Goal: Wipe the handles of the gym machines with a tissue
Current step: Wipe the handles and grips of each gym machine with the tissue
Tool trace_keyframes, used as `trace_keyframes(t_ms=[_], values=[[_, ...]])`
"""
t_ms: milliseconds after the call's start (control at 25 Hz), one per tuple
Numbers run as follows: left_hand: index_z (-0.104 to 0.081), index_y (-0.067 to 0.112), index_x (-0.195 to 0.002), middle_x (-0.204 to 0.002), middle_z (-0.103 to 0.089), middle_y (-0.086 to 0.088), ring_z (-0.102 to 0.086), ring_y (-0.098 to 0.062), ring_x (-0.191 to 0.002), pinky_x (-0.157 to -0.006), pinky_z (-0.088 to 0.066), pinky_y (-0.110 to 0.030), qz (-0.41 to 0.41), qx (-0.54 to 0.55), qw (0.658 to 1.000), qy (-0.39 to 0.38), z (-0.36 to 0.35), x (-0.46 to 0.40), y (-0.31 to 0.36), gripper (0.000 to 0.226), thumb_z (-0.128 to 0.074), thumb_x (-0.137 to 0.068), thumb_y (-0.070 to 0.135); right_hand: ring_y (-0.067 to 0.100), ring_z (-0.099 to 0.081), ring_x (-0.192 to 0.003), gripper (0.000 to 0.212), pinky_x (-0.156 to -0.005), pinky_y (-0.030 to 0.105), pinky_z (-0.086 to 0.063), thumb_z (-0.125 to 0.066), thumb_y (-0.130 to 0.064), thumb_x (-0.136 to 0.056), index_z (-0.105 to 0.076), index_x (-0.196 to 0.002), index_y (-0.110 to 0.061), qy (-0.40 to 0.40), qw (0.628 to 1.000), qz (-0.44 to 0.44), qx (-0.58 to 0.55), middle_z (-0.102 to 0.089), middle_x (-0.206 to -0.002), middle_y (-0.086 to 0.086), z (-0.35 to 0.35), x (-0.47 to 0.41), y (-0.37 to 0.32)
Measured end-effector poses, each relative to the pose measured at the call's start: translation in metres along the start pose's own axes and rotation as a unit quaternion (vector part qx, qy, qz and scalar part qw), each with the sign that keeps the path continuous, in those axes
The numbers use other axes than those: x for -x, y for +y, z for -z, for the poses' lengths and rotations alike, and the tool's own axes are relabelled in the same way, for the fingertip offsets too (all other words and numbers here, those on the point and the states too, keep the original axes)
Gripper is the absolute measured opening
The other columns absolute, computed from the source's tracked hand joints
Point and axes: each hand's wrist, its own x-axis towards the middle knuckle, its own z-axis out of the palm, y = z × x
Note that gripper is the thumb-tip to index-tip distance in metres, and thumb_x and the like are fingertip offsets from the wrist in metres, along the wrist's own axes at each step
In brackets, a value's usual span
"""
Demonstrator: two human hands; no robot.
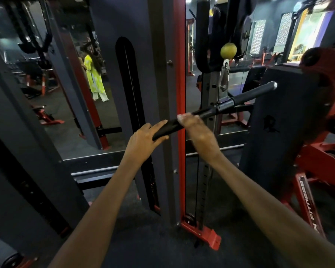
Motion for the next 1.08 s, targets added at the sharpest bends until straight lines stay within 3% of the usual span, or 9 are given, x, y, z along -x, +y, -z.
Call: trace_keyframes(t_ms=[120,280,320,400,480,600,760,920,1080], values=[[-0.051,0.024,-0.14,-0.085,-0.049,-0.003,-0.052,-0.016,-0.071,-0.068,-0.052,-0.037,0.014,0.014,1.0,-0.01,0.001,0.001,0.004,0.055,-0.066,-0.089,0.039,0.021,-0.034,-0.137,0.046,-0.11,0.033,-0.034,-0.037,0.002,-0.094,-0.039,-0.139,-0.007,0.101,0.961,-0.253,-0.05,-0.04,-0.145,0.013,0.002,0.008,0.018],[-0.055,0.022,-0.137,-0.084,-0.054,-0.004,-0.055,-0.018,-0.071,-0.071,-0.055,-0.042,0.015,0.03,0.999,-0.004,0.005,0.0,0.001,0.055,-0.069,-0.086,0.036,0.024,-0.036,-0.136,0.041,-0.11,0.041,-0.035,-0.03,0.008,-0.098,-0.04,-0.137,0.001,0.038,0.999,0.033,-0.008,-0.041,-0.143,0.014,-0.018,0.013,-0.018],[-0.055,0.022,-0.137,-0.084,-0.054,-0.002,-0.054,-0.016,-0.071,-0.072,-0.054,-0.04,0.018,0.037,0.999,-0.004,0.006,0.0,0.0,0.055,-0.069,-0.085,0.037,0.022,-0.035,-0.136,0.043,-0.111,0.04,-0.034,-0.033,0.008,-0.096,-0.039,-0.138,-0.001,0.044,0.999,0.019,-0.016,-0.041,-0.143,0.012,-0.017,0.013,-0.004],[-0.055,0.021,-0.137,-0.086,-0.055,0.0,-0.054,-0.013,-0.073,-0.075,-0.054,-0.036,0.021,0.046,0.999,-0.006,0.007,0.0,0.001,0.056,-0.069,-0.085,0.037,0.018,-0.031,-0.137,0.045,-0.112,0.037,-0.03,-0.034,0.002,-0.095,-0.037,-0.139,-0.005,0.099,0.979,-0.171,-0.041,-0.04,-0.144,0.011,-0.007,0.012,0.01],[-0.055,0.02,-0.136,-0.089,-0.06,-0.004,-0.056,-0.014,-0.076,-0.078,-0.054,-0.035,0.021,0.05,0.999,-0.007,0.009,0.0,0.003,0.056,-0.071,-0.085,0.035,0.021,-0.034,-0.136,0.043,-0.112,0.039,-0.031,-0.036,0.002,-0.094,-0.041,-0.137,-0.002,0.108,0.974,-0.195,-0.042,-0.042,-0.143,0.014,-0.012,0.007,-0.01],[-0.057,0.019,-0.135,-0.094,-0.065,-0.01,-0.061,-0.018,-0.08,-0.081,-0.055,-0.038,0.024,0.063,0.998,-0.006,0.012,-0.002,0.002,0.056,-0.073,-0.083,0.031,0.026,-0.043,-0.131,0.038,-0.109,0.043,-0.036,-0.044,0.007,-0.094,-0.047,-0.132,0.002,0.048,0.996,0.078,-0.002,-0.048,-0.138,0.016,-0.022,0.013,-0.026],[-0.055,0.022,-0.137,-0.1,-0.065,-0.008,-0.062,-0.017,-0.086,-0.085,-0.053,-0.033,0.052,0.087,0.994,-0.026,0.013,-0.002,0.004,0.057,-0.072,-0.084,0.034,0.023,-0.039,-0.133,0.045,-0.107,0.047,-0.036,-0.044,0.009,-0.091,-0.044,-0.134,-0.004,0.126,0.969,-0.198,-0.072,-0.043,-0.141,0.008,-0.019,0.005,-0.013],[-0.056,0.018,-0.136,-0.107,-0.068,-0.01,-0.064,-0.018,-0.091,-0.089,-0.051,-0.029,0.045,0.087,0.995,-0.023,0.011,-0.002,0.001,0.057,-0.074,-0.082,0.03,0.024,-0.041,-0.132,0.039,-0.106,0.045,-0.04,-0.046,0.006,-0.094,-0.047,-0.132,-0.001,0.055,0.997,0.061,-0.002,-0.05,-0.137,0.014,-0.024,0.007,-0.024],[-0.054,0.021,-0.138,-0.11,-0.066,-0.004,-0.062,-0.013,-0.093,-0.089,-0.047,-0.021,0.067,0.106,0.991,-0.04,0.011,-0.002,0.002,0.059,-0.073,-0.084,0.033,0.019,-0.035,-0.136,0.043,-0.103,0.049,-0.041,-0.044,0.006,-0.093,-0.044,-0.135,-0.005,0.107,0.978,-0.174,-0.047,-0.047,-0.139,0.01,-0.012,0.003,-0.005]])
